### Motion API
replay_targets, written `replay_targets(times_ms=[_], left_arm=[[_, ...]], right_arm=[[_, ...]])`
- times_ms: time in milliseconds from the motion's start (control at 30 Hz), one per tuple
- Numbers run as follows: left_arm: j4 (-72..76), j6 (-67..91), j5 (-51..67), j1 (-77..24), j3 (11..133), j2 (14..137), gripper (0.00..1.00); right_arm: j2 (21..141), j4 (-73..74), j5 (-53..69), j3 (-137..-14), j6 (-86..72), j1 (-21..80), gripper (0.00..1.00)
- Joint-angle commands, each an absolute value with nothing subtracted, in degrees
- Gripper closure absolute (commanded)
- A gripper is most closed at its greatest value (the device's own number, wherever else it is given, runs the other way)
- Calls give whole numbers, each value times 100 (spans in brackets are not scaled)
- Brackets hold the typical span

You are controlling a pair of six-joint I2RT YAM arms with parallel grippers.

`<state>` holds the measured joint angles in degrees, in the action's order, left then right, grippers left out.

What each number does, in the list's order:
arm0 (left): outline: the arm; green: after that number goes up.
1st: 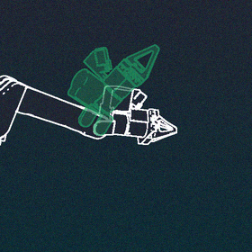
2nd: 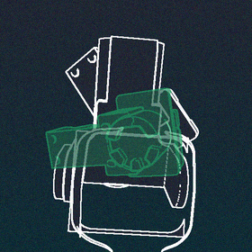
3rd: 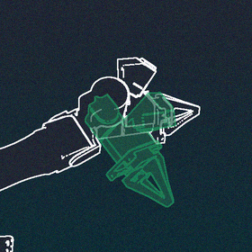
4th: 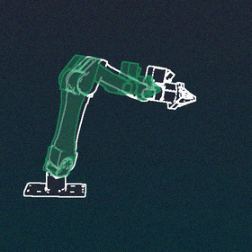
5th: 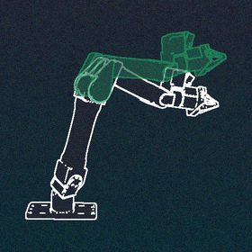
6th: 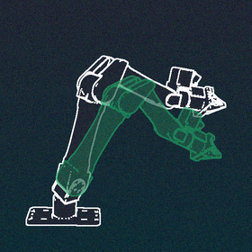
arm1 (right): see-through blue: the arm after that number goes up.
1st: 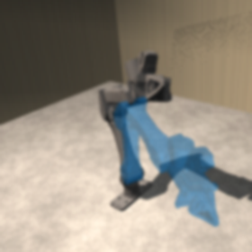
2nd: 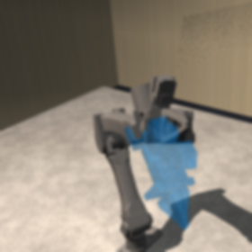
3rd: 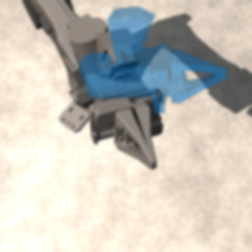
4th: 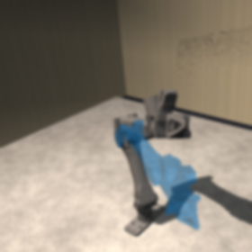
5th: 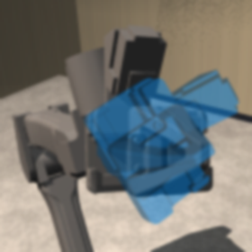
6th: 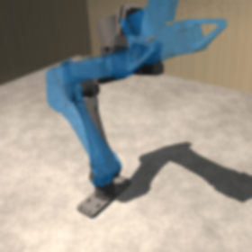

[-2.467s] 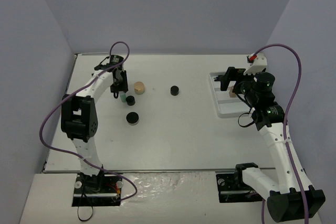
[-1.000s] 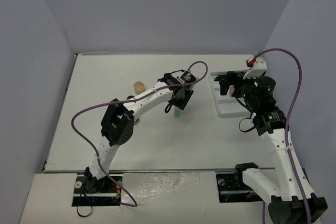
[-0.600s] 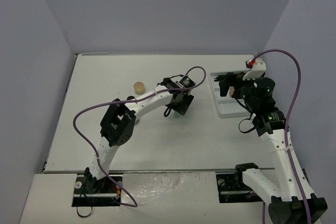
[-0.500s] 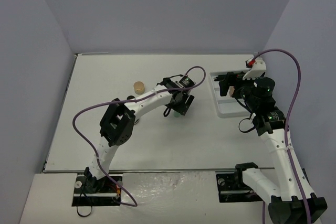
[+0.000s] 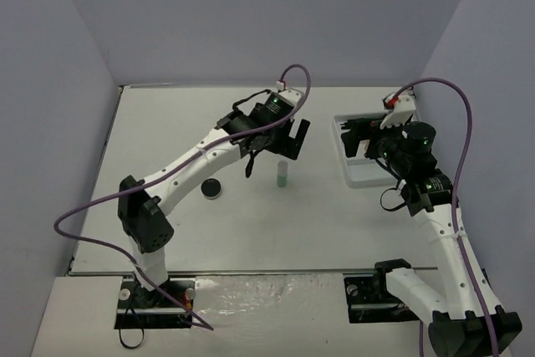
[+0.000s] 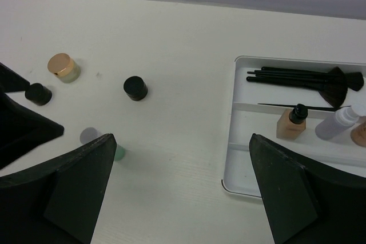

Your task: Organize the makeup

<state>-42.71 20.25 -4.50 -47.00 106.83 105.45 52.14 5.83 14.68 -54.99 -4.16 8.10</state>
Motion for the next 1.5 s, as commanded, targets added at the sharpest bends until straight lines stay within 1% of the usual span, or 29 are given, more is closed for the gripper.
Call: replay_targets(times_ms=[0,33,167,300,467,667,767,867,1000,1167,1267,1467], left_arm=[[-4010,2227,-1061,-4388,10547,9371,4],[-3969,2259,-1128,-4314,10416,9118,3],[-3695,2352,-1319,-3563,9272,8055,3],[-3596,2158,-1685,-2909,8145,7062,3],[-3870,2016,-1730,-2018,7221,6056,3],[-3936,1791,-1944,-1119,6131,5111,3],[-3775,1730,-2008,-938,5689,4715,3],[-3547,1714,-2111,-872,5298,4380,3],[-3188,1740,-2051,-870,4875,4168,3],[-2944,1634,-1841,-870,4798,4203,3],[-2916,1616,-1665,-870,4781,4281,3],[-2883,1582,-1670,-870,4755,4289,3]], right_arm=[[5519,371,2058,-5905,-141,1051,0],[5570,379,2065,-5927,-141,1156,0],[5984,457,1944,-6070,-118,1658,0],[6472,442,1398,-6073,-93,2579,0],[7226,161,868,-6027,-137,3485,1],[7923,-466,606,-5816,-256,3835,10],[8189,-662,446,-5744,-282,3879,16],[8431,-841,373,-5722,-282,3893,20],[8705,-1017,171,-5713,-298,3894,23],[8967,-1278,201,-5685,-283,3894,30],[9072,-1441,153,-5629,-361,3901,41],[9053,-1582,18,-5503,-360,3885,75]])
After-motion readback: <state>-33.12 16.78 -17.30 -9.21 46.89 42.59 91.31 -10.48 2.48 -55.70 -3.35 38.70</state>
